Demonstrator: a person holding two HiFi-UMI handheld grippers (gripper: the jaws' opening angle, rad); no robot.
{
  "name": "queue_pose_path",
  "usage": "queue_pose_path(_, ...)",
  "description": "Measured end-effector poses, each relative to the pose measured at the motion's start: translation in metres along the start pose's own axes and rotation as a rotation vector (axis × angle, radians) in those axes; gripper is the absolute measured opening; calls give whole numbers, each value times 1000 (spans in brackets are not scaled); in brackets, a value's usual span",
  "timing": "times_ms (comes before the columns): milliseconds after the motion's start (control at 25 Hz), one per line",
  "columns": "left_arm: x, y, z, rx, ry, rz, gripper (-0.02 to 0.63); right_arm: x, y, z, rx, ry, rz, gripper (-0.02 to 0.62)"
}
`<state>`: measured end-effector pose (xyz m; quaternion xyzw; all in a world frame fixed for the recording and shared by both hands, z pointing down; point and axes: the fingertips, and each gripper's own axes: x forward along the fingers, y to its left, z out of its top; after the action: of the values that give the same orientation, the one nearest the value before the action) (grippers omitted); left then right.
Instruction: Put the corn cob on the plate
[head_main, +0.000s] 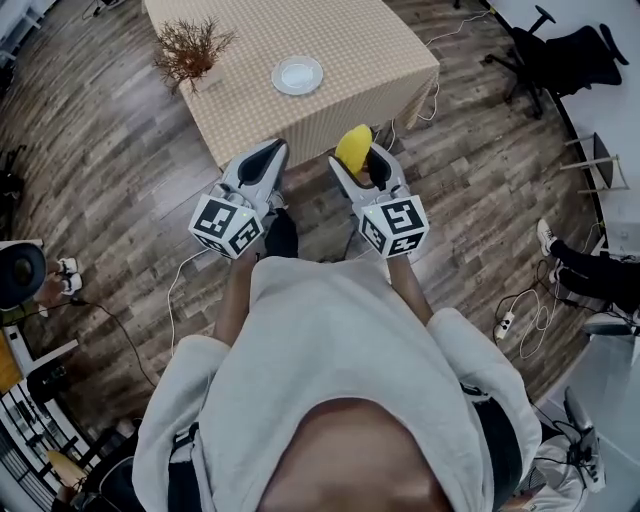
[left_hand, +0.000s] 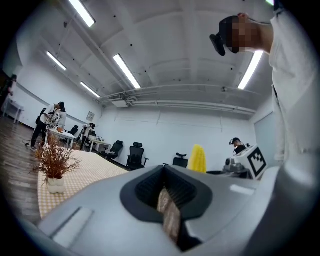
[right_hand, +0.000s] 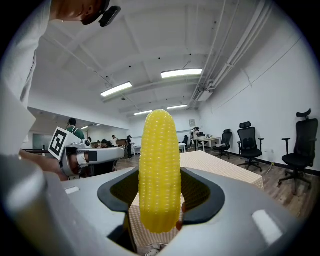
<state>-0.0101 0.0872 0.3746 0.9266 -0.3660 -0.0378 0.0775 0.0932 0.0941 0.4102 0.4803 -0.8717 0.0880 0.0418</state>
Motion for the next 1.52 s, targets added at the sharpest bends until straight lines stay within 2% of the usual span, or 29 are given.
queue_pose_path(440, 50, 95, 16, -10, 29, -37, 9, 108, -23, 21, 5, 35, -16, 250)
queue_pose_path(800, 86, 171, 46, -5, 34, -111, 9, 197, -33, 58, 7, 21, -51, 250)
queue_pose_path(1160, 114, 213, 52, -40, 32, -211, 9, 258, -36, 70, -5, 46, -105, 250)
queue_pose_path(1520, 128, 231, 38, -89, 57, -236, 8, 270, -56, 61, 11, 78, -157, 250)
